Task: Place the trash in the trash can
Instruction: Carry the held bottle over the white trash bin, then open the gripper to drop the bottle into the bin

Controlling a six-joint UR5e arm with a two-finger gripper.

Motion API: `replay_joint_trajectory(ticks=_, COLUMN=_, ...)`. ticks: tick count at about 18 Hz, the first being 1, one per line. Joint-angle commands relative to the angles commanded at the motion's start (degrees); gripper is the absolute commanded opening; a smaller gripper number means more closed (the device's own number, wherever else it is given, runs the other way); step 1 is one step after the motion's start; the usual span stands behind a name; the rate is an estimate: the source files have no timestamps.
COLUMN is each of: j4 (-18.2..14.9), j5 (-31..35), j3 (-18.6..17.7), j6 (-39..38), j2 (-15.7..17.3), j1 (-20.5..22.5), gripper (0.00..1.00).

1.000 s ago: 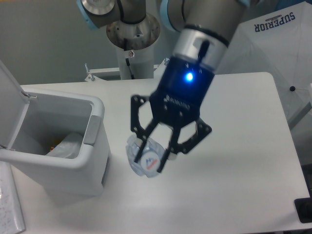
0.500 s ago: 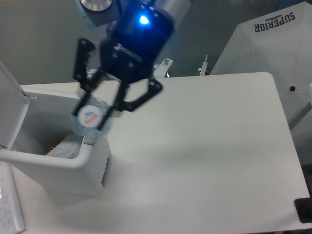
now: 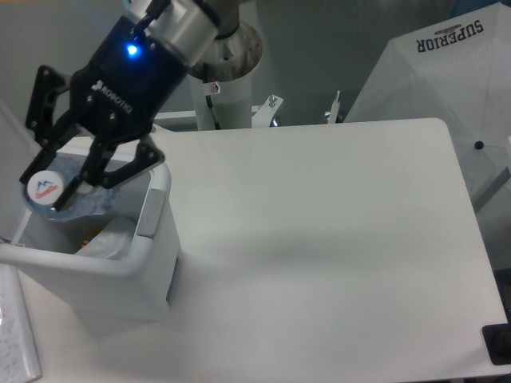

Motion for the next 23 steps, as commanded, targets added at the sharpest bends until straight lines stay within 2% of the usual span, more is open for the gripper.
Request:
replay_joint_trajectory(ticks=3, j4=0.09, j5=-0.89, j3=-1.31, j6=0.27, j2=0.26, j1=0.00, gripper=0.08)
replay_joint_trajectory(ticks=6, j4=0.26, j5=-0.89, j3=-4.48, j6=2.01, j2=2.45, j1=-0.61, gripper=0.09)
replay_joint_trajectory(ticks=9, j4=0.35, j5=-0.89, j3=-6.33, j6=5.71, j2=2.55, j1=-1.05, gripper=0.17)
replay_joint_trajectory(ticks=10, j4=0.35, j5=-0.89, j3=-6.33, j6=6.32, j2=2.20, j1=-1.14, gripper=0.25)
replay_joint_trajectory(ticks=11, j4=0.35, j5=-0.89, j3=-6.33, j6=7.29, j2=2.02, j1=-1.14, gripper=0.36)
replay_joint_trajectory(ticks=13, j4=0.27, j5=-0.80, j3=-6.94, j6=9.57, j2=1.93, j1=-1.14, gripper=0.67)
replay_joint_trajectory(ticks=16, j4=0.35, j5=-0.80, j3=-8.79, j6=11.51, j2=2.28, j1=-1.23, gripper=0.99)
replay_joint_trajectory(ticks=19, j4=0.35, j5=-0.80, j3=-9.14, j6=12.04, j2=2.55, j1=-1.23, gripper=1.00)
replay_joint_trajectory(ticks=23, j4=0.35, j5=-0.71, j3=-7.92, j6=12.04, j2=2.46, j1=-0.36, gripper=1.00)
